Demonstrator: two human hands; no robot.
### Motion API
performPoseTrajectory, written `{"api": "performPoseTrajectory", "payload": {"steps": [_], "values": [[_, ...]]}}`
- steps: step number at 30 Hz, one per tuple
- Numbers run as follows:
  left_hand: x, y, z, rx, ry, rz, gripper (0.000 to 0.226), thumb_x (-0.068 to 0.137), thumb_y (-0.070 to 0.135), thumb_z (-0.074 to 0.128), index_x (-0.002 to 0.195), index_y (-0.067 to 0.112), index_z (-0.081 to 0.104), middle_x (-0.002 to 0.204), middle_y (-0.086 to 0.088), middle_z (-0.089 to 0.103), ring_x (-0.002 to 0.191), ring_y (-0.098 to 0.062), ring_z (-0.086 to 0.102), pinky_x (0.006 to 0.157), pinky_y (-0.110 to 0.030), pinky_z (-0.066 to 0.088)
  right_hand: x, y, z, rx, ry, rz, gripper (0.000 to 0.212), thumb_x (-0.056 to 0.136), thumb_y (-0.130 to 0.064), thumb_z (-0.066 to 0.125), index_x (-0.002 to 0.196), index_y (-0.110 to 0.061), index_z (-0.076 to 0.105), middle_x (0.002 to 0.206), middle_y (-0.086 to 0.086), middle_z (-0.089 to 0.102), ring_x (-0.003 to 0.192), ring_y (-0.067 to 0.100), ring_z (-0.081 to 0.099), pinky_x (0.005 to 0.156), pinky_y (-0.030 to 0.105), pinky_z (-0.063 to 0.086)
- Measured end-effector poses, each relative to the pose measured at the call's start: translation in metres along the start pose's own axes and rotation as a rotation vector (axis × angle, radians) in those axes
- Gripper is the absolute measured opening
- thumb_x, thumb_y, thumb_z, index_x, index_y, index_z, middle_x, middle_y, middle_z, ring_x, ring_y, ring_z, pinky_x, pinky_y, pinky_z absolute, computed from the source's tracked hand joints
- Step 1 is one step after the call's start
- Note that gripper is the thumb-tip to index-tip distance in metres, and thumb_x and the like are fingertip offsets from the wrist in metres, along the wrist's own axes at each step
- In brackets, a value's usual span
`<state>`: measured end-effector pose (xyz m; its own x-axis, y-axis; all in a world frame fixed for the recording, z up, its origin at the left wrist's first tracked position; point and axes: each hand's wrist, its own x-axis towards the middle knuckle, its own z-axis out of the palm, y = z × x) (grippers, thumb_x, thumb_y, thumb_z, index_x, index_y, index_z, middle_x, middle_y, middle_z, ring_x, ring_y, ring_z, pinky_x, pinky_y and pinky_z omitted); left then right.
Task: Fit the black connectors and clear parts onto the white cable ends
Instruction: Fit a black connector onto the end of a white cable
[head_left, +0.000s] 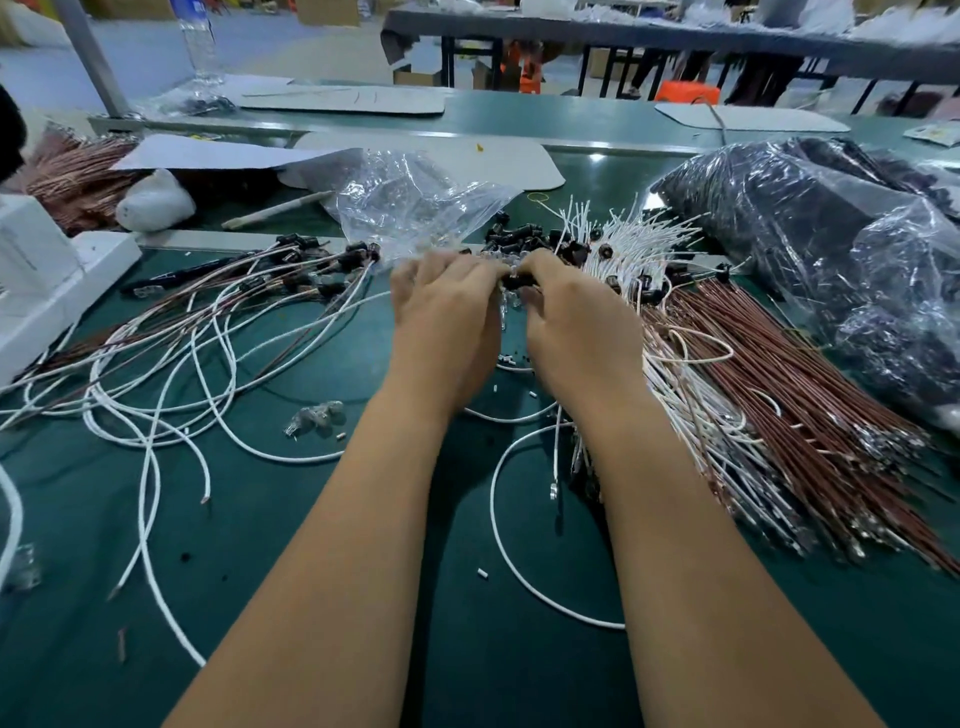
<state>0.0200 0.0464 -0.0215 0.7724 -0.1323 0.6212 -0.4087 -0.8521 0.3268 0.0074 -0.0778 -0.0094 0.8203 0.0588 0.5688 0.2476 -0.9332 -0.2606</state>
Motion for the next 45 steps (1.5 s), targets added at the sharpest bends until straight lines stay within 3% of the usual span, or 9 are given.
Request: {"api": "performPoseTrajectory", "payload": {"steps": [4, 8, 12, 14, 18, 22, 30, 36, 45], "values": [[0.0, -0.017, 0.001, 0.073, 0.063, -0.15, 0.026, 0.097, 0.013, 0.044, 0.101, 0.014, 0.07, 0.094, -0.007, 0.07, 0.091, -0.025, 0.051, 0.08, -0.035, 0.029, 0.0, 0.007, -0.001, -0.005, -0.024, 0.034, 0.013, 0.099, -0.02, 0.048, 0.109, -0.017, 0.056, 0.076, -0.003, 0.059, 0.063, 0.018, 0.05, 0.048, 0.023, 0.026], [-0.002, -0.035, -0.003, 0.103, 0.041, -0.407, 0.029, 0.095, 0.008, 0.042, 0.105, 0.016, 0.069, 0.096, -0.006, 0.069, 0.1, -0.03, 0.051, 0.085, -0.038, 0.034, 0.003, 0.019, -0.003, 0.025, -0.009, 0.135, 0.008, 0.1, -0.014, 0.047, 0.104, -0.012, 0.053, 0.059, -0.011, 0.041, 0.051, 0.012, 0.041, 0.045, 0.024, 0.025], [-0.001, -0.014, -0.001, -0.084, 0.053, -0.147, 0.032, 0.092, 0.007, 0.05, 0.121, 0.012, 0.062, 0.111, -0.006, 0.067, 0.105, -0.025, 0.055, 0.094, -0.036, 0.037, 0.001, 0.011, -0.002, 0.109, -0.086, 0.068, 0.015, 0.101, -0.018, 0.045, 0.11, -0.014, 0.056, 0.069, -0.004, 0.055, 0.063, 0.02, 0.054, 0.048, 0.026, 0.033], [-0.002, -0.005, 0.0, -0.232, 0.019, -0.057, 0.027, 0.092, 0.007, 0.052, 0.116, 0.008, 0.065, 0.109, -0.008, 0.068, 0.102, -0.025, 0.058, 0.092, -0.035, 0.043, 0.0, 0.006, 0.0, 0.18, -0.115, 0.031, 0.017, 0.1, -0.019, 0.046, 0.11, -0.016, 0.059, 0.078, 0.0, 0.062, 0.068, 0.022, 0.055, 0.052, 0.029, 0.034], [-0.003, -0.005, -0.002, -0.557, -0.058, -0.26, 0.013, 0.093, 0.01, 0.057, 0.095, 0.012, 0.069, 0.08, 0.001, 0.065, 0.071, -0.009, 0.055, 0.066, -0.016, 0.043, 0.0, 0.003, 0.002, 0.308, -0.107, 0.039, 0.017, 0.097, -0.019, 0.053, 0.111, -0.02, 0.063, 0.088, -0.001, 0.068, 0.074, 0.016, 0.057, 0.061, 0.03, 0.041], [0.0, -0.004, -0.005, -0.779, -0.038, -0.341, 0.011, 0.089, 0.007, 0.064, 0.089, 0.017, 0.067, 0.077, 0.012, 0.065, 0.067, 0.008, 0.059, 0.068, -0.008, 0.045, 0.001, 0.005, 0.003, 0.449, -0.059, 0.096, 0.018, 0.093, -0.016, 0.058, 0.109, -0.02, 0.066, 0.091, -0.002, 0.069, 0.083, 0.015, 0.061, 0.074, 0.034, 0.051], [0.002, -0.013, -0.004, -0.733, 0.04, -0.444, 0.006, 0.088, 0.011, 0.067, 0.092, 0.013, 0.072, 0.075, 0.009, 0.065, 0.06, 0.011, 0.055, 0.063, -0.004, 0.042, 0.002, 0.007, 0.005, 0.558, 0.049, 0.198, 0.008, 0.088, -0.015, 0.066, 0.092, -0.021, 0.063, 0.073, -0.014, 0.059, 0.068, -0.001, 0.057, 0.061, 0.011, 0.043], [0.002, -0.015, -0.002, -0.737, 0.043, -0.471, 0.007, 0.09, 0.013, 0.065, 0.093, 0.012, 0.071, 0.073, 0.007, 0.065, 0.061, 0.005, 0.055, 0.062, -0.005, 0.044, 0.003, 0.006, 0.002, 0.628, 0.059, 0.23, 0.012, 0.084, -0.005, 0.069, 0.09, -0.016, 0.067, 0.077, -0.01, 0.064, 0.074, 0.005, 0.062, 0.072, 0.018, 0.053], [0.002, -0.018, -0.004, -0.784, 0.041, -0.493, 0.015, 0.091, 0.02, 0.064, 0.077, 0.023, 0.066, 0.066, 0.007, 0.061, 0.055, 0.002, 0.049, 0.057, -0.006, 0.041, 0.002, 0.007, -0.001, 0.681, 0.115, 0.235, 0.013, 0.083, -0.007, 0.071, 0.085, -0.02, 0.069, 0.073, -0.014, 0.064, 0.067, -0.001, 0.06, 0.067, 0.012, 0.051]]}}
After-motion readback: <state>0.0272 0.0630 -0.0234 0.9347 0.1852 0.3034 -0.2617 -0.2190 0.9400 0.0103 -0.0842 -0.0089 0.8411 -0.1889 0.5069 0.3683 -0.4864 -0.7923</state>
